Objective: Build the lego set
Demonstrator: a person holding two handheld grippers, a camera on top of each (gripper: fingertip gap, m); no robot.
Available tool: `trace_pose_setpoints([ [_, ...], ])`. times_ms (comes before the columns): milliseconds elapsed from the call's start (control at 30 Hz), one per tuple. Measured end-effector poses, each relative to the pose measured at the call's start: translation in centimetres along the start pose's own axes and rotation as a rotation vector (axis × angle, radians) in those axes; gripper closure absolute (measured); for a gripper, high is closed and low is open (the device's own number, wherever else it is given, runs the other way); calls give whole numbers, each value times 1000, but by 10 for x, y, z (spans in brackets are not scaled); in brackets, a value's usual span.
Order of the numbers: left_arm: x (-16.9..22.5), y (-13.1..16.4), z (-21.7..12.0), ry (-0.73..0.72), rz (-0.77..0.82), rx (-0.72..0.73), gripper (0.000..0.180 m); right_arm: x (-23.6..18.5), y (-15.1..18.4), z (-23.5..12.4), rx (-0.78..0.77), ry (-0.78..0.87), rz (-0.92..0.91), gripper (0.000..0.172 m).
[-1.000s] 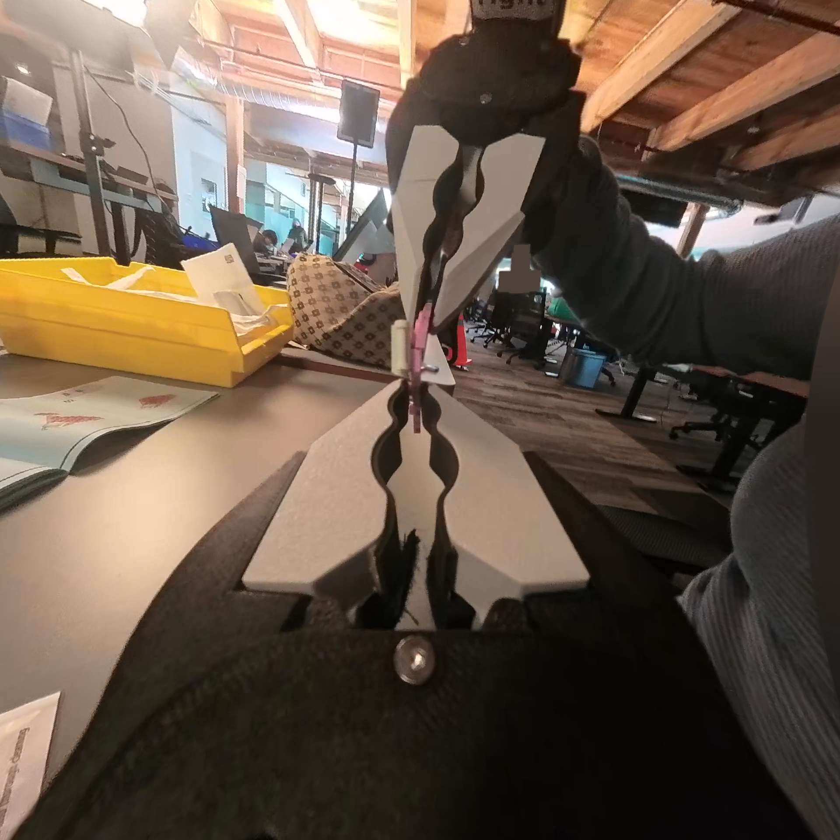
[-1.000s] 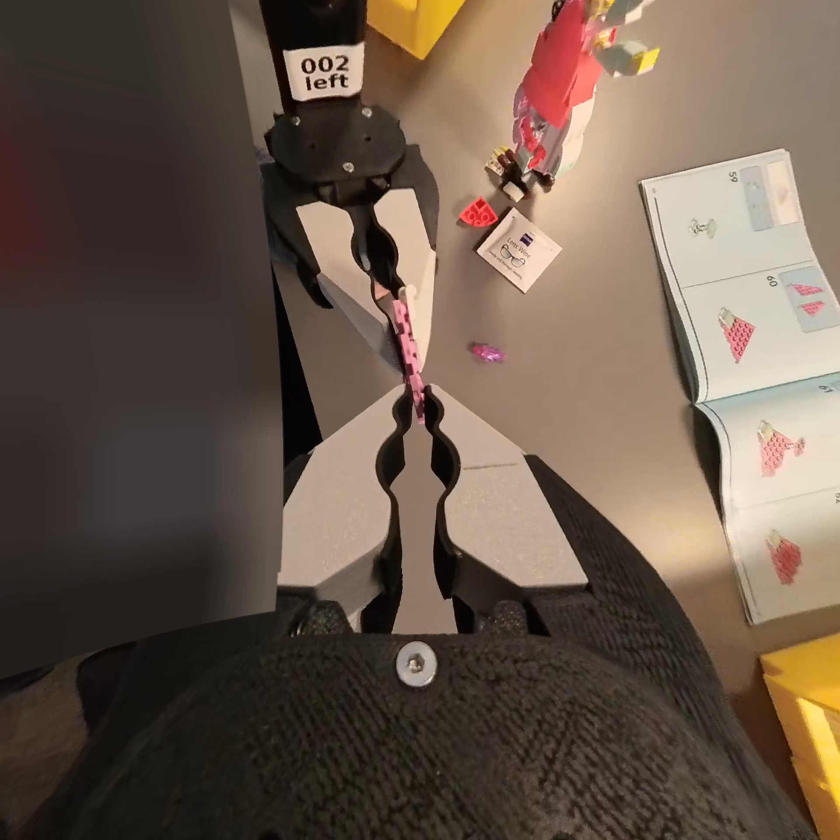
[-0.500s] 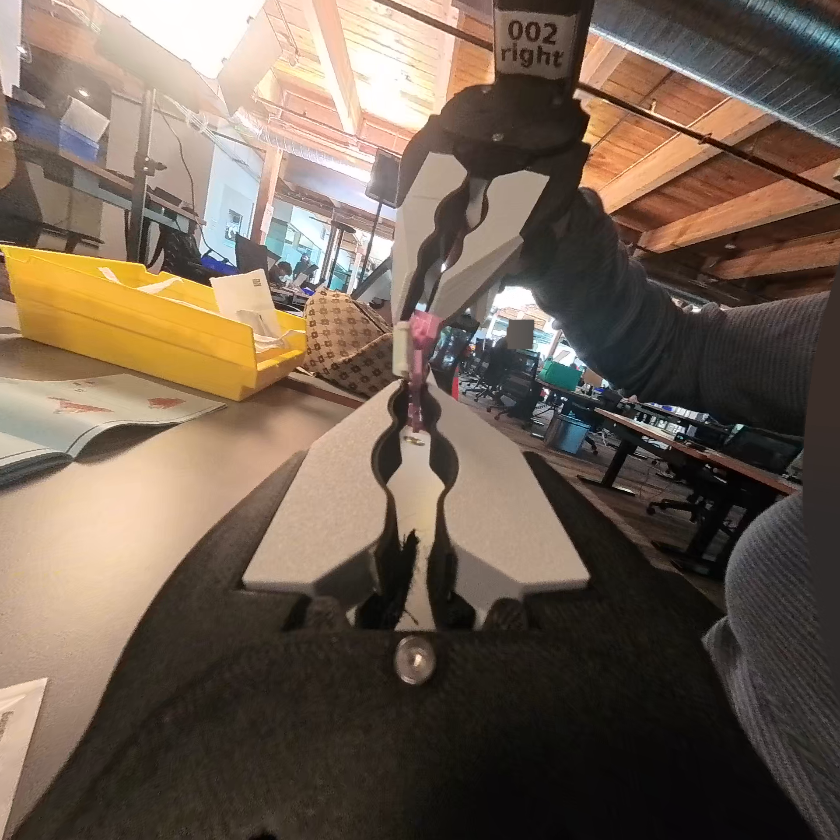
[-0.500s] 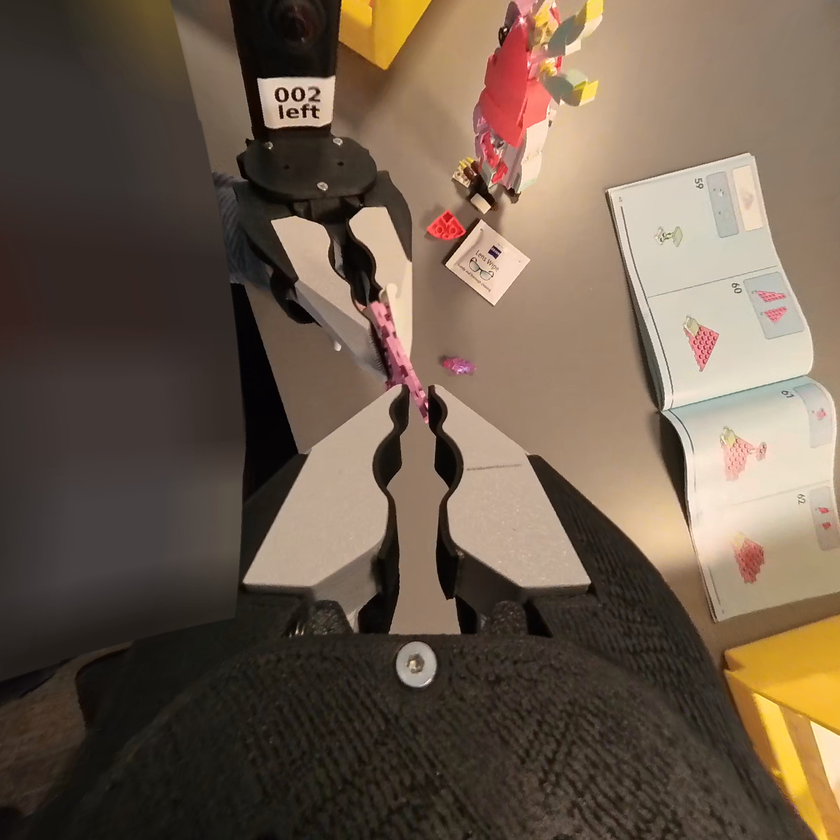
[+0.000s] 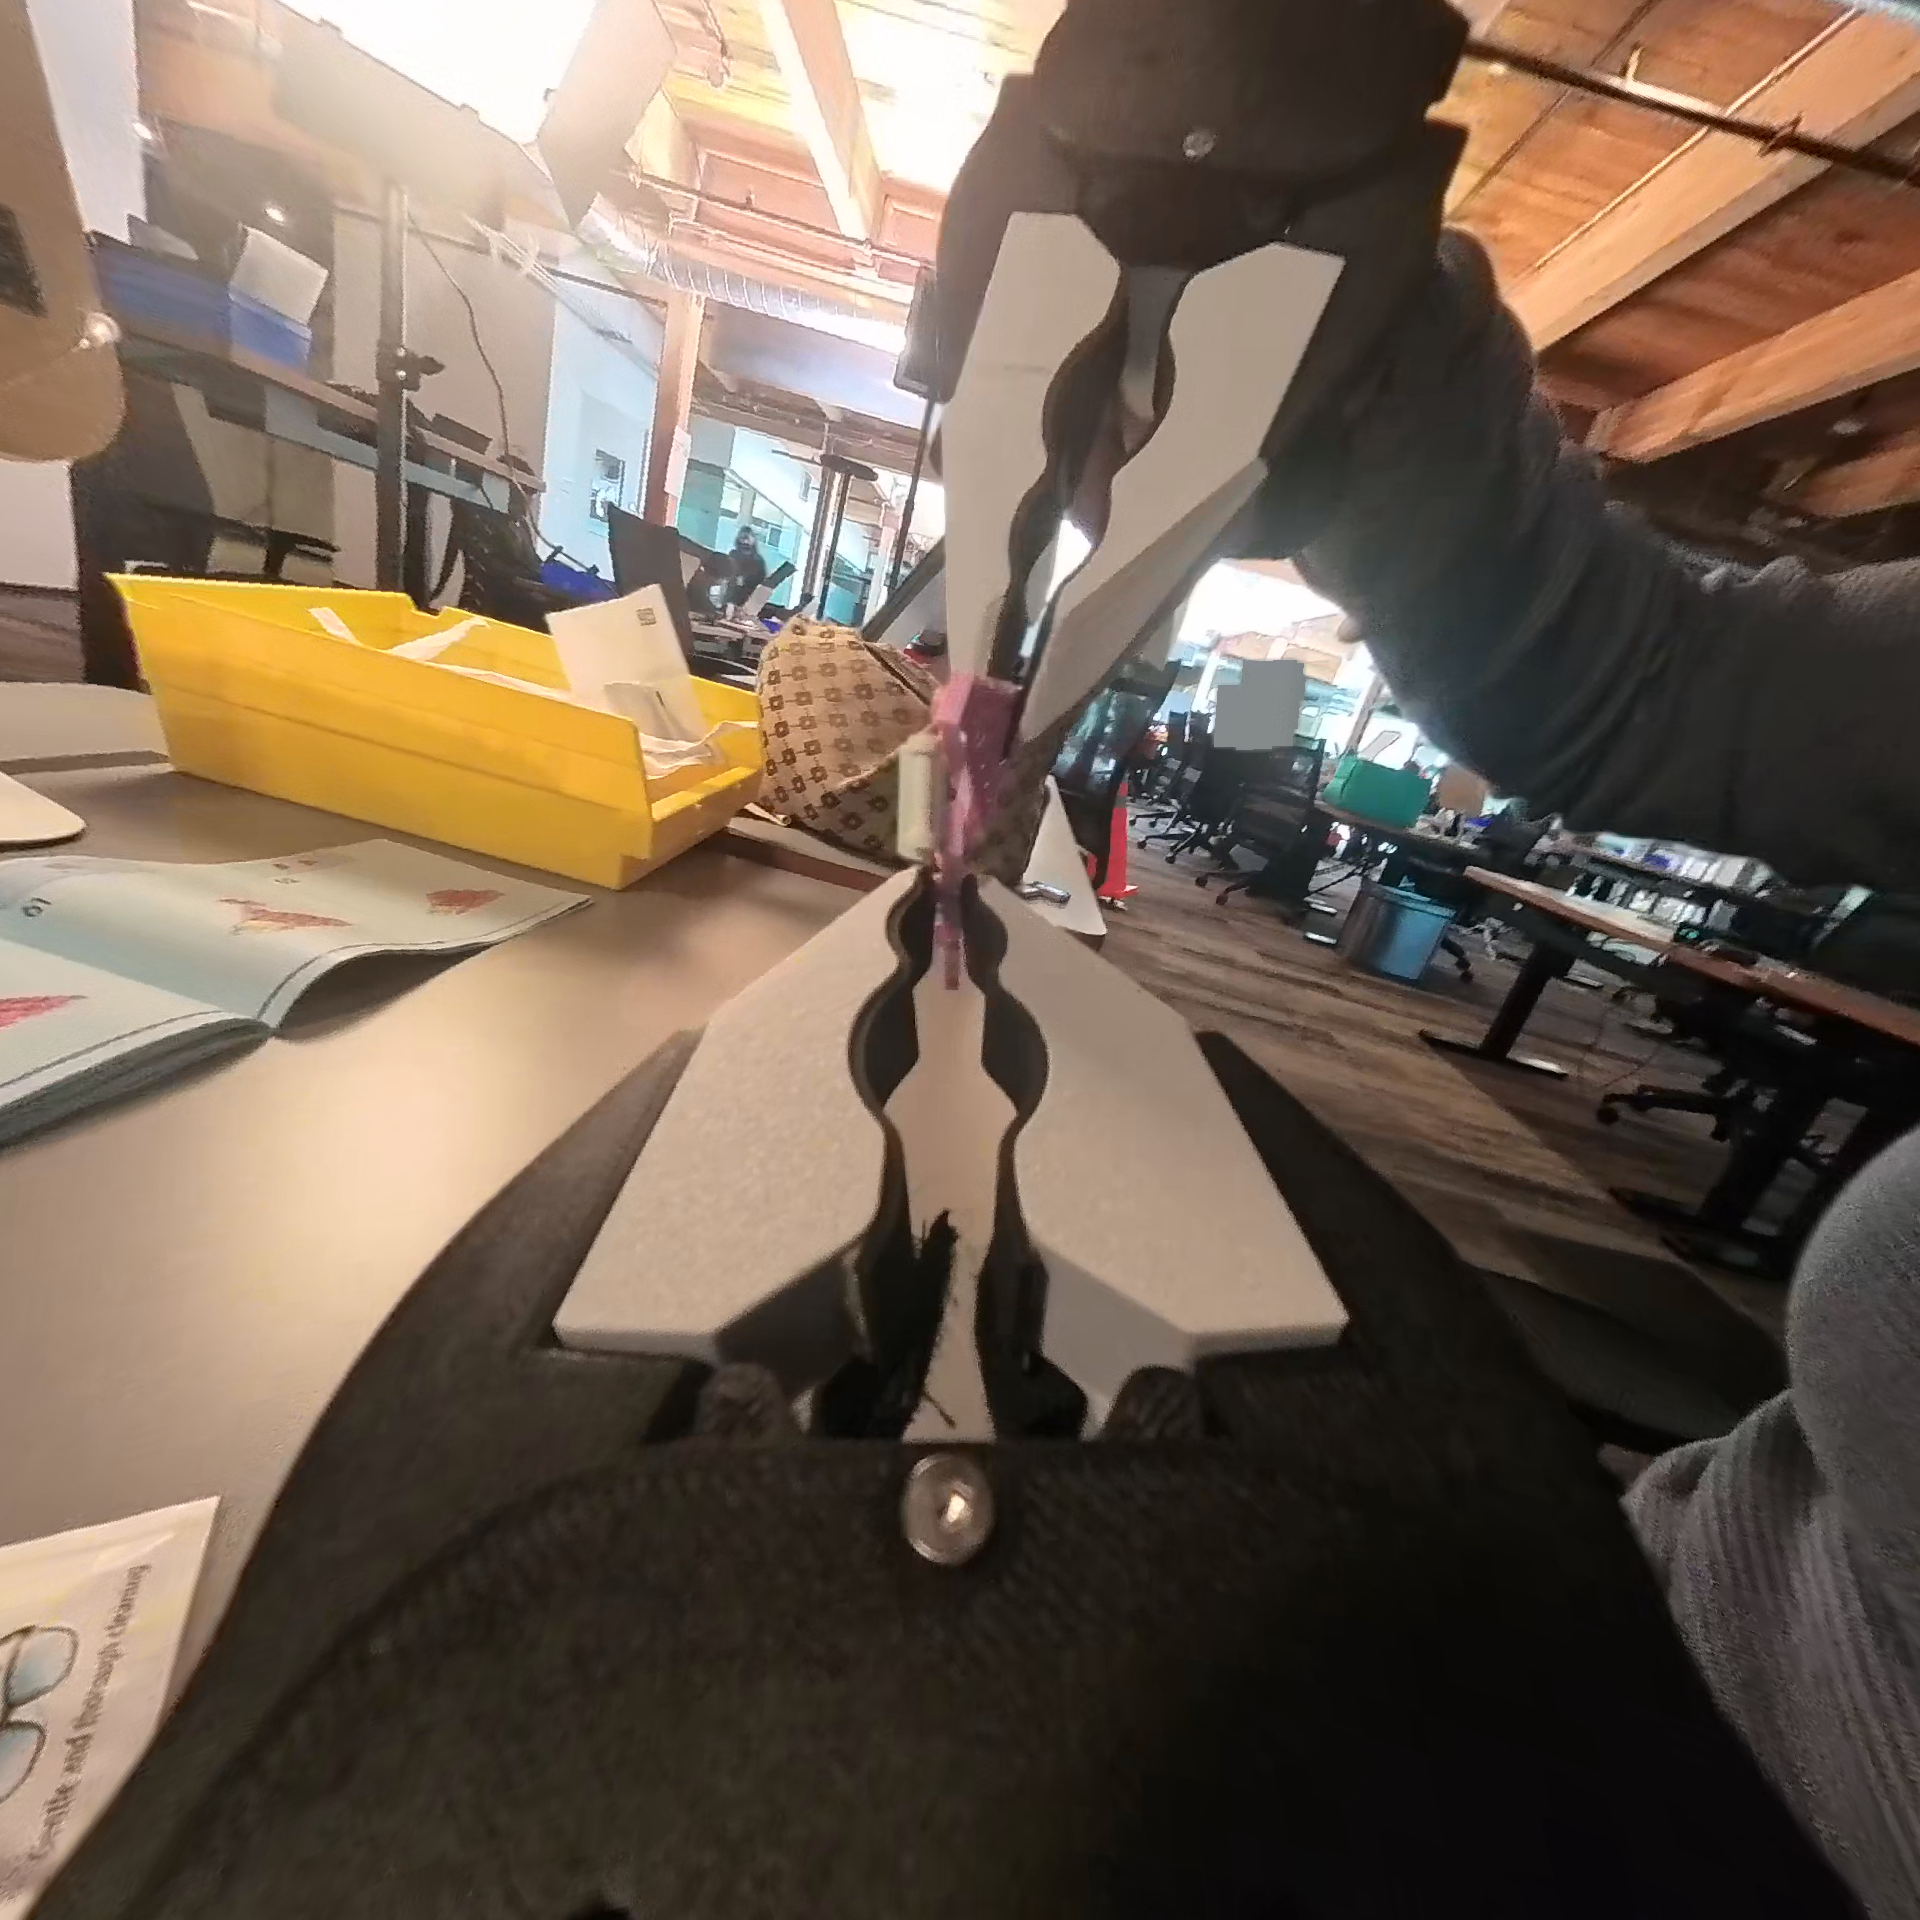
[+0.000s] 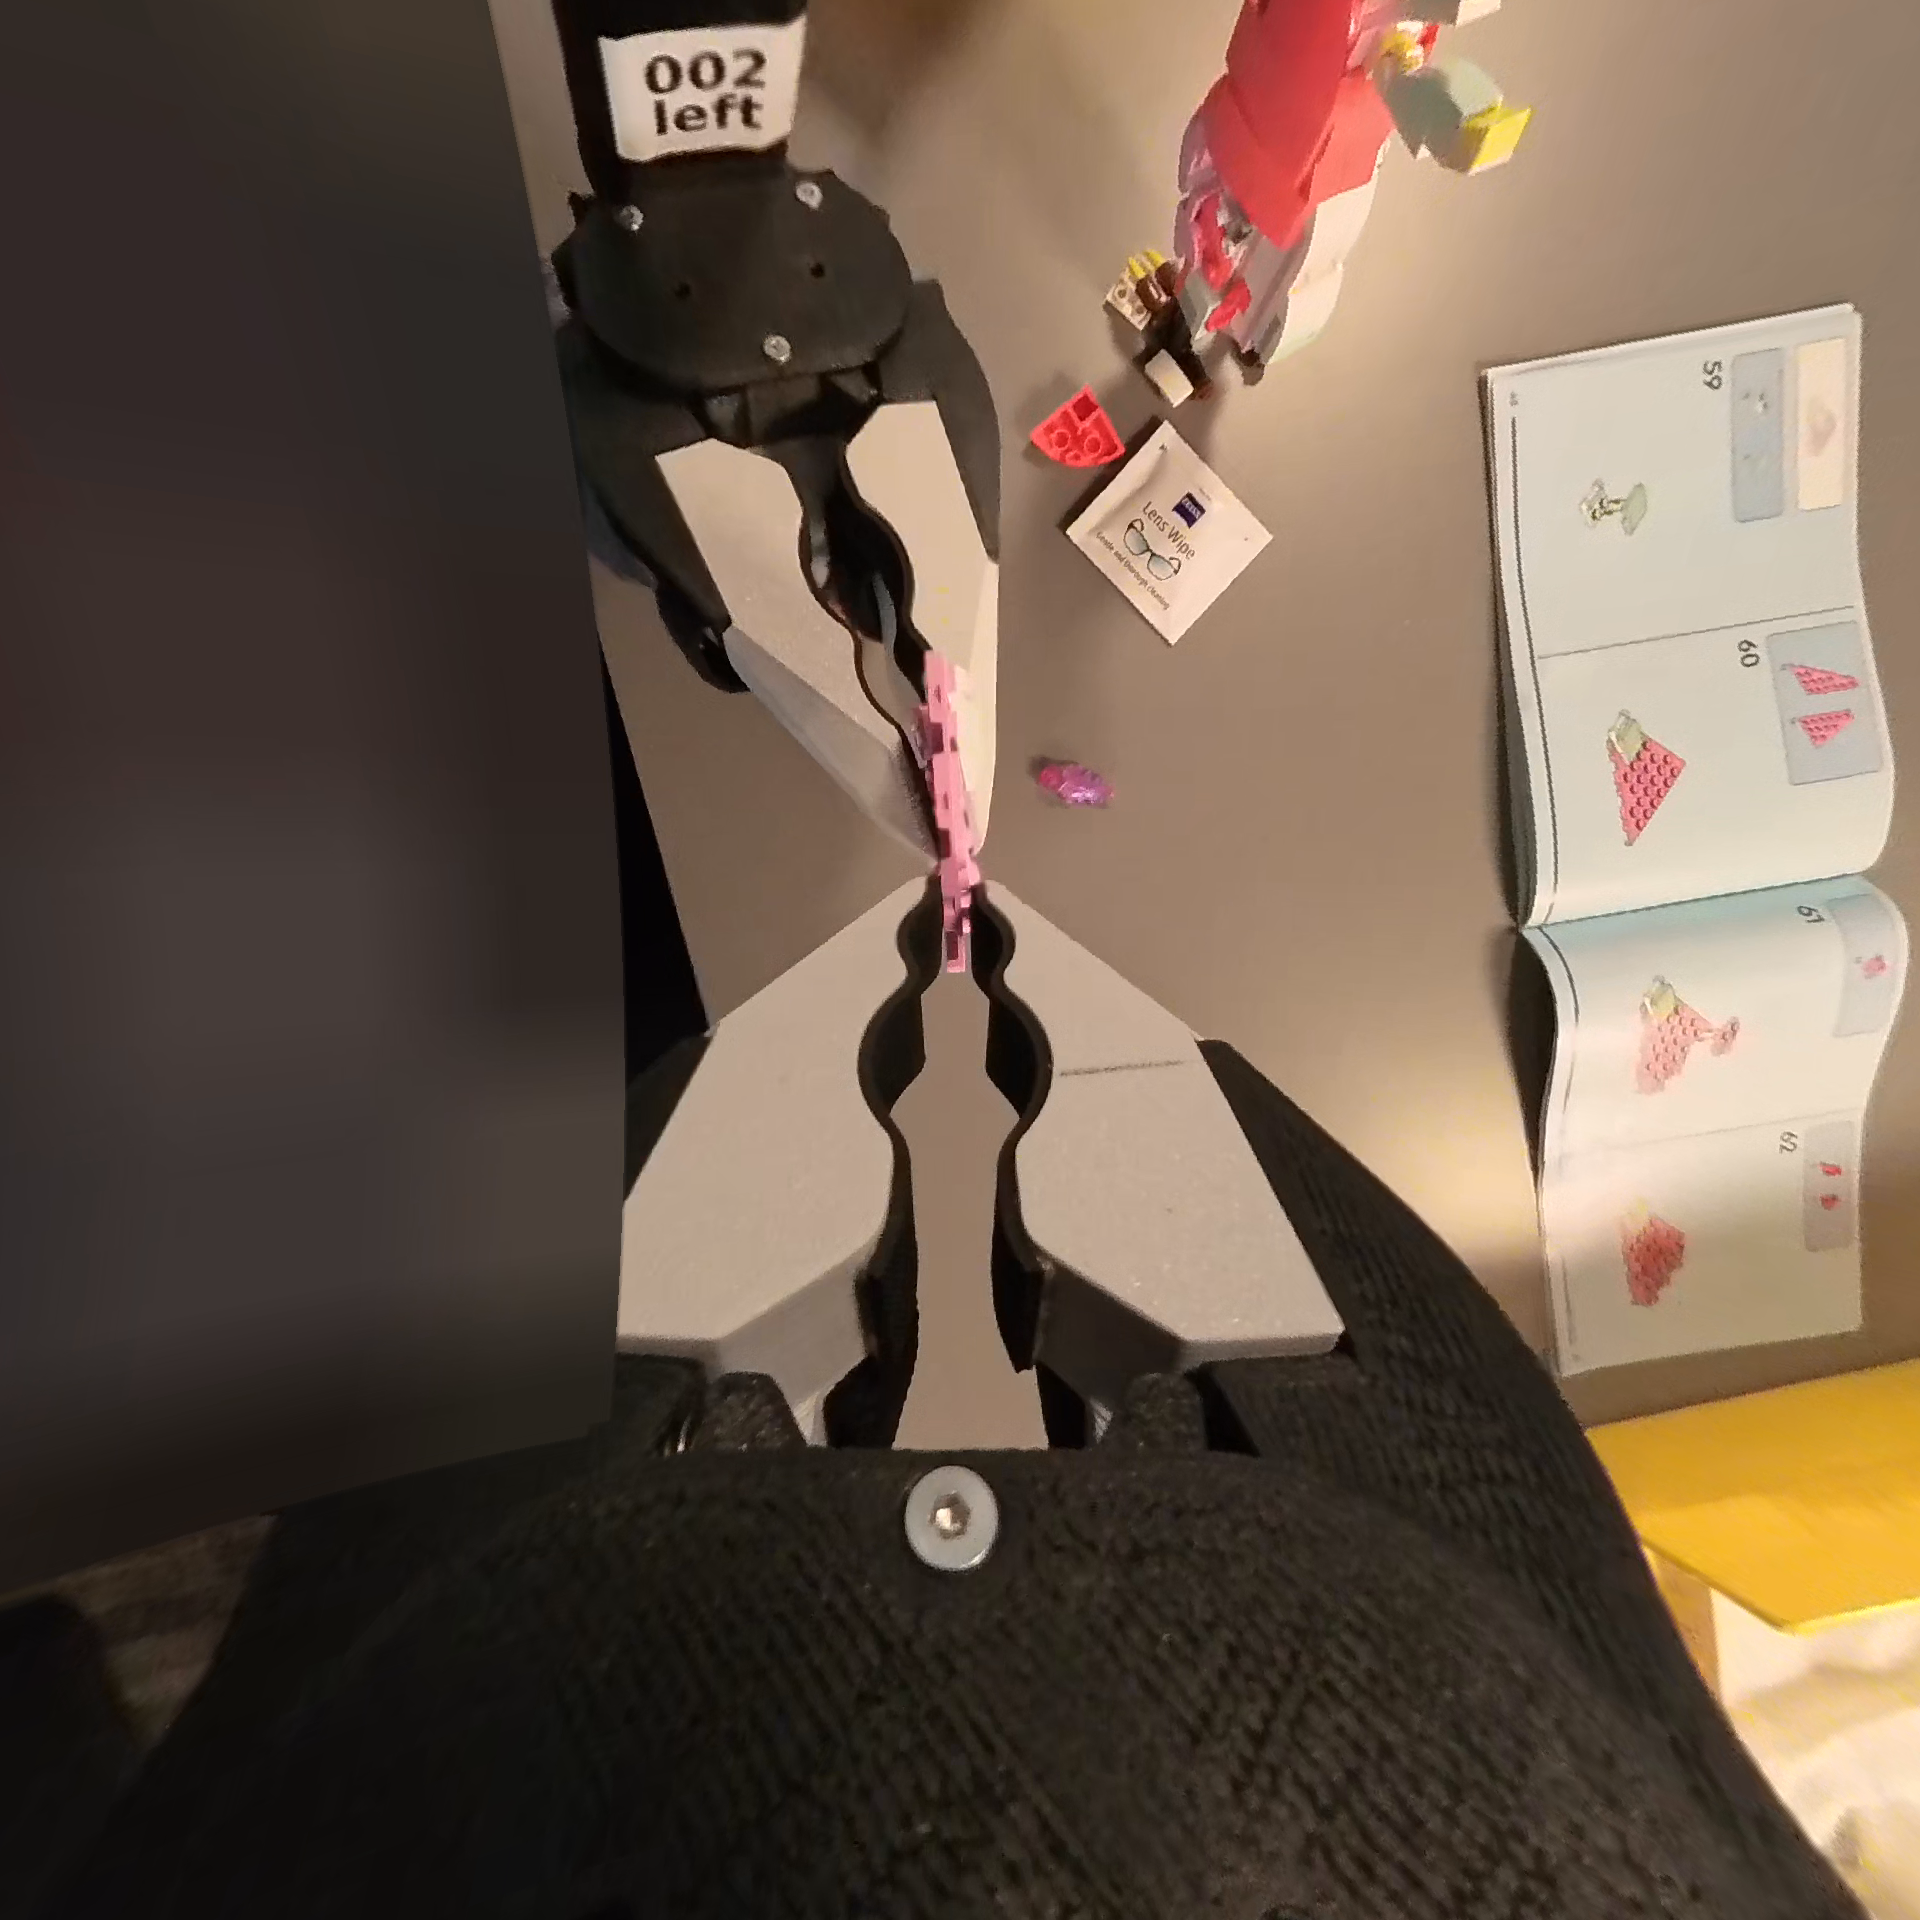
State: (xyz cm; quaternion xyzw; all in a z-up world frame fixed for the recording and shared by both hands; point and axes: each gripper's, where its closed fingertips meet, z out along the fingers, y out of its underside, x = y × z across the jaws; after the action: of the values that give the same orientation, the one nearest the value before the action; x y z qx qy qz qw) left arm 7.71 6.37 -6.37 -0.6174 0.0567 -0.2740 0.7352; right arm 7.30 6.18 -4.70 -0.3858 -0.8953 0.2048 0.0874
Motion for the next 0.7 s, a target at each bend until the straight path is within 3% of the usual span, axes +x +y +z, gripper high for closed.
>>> trace_pose_setpoints([
  [33,-1,0,0,1,-16,4,178,1,-1,1,-1,5,-2,168],
  [333,-11,3,-2,-45,-52,-18,178,10,-10,9,-3,77,-56,168],
  [500,-11,1,-3,-37,-69,-5,177,13,3,4,-87,73,-102,168],
  [700,-10,4,-2,-82,63,-40,178,12,13,5,-174,69,-165,169],
])
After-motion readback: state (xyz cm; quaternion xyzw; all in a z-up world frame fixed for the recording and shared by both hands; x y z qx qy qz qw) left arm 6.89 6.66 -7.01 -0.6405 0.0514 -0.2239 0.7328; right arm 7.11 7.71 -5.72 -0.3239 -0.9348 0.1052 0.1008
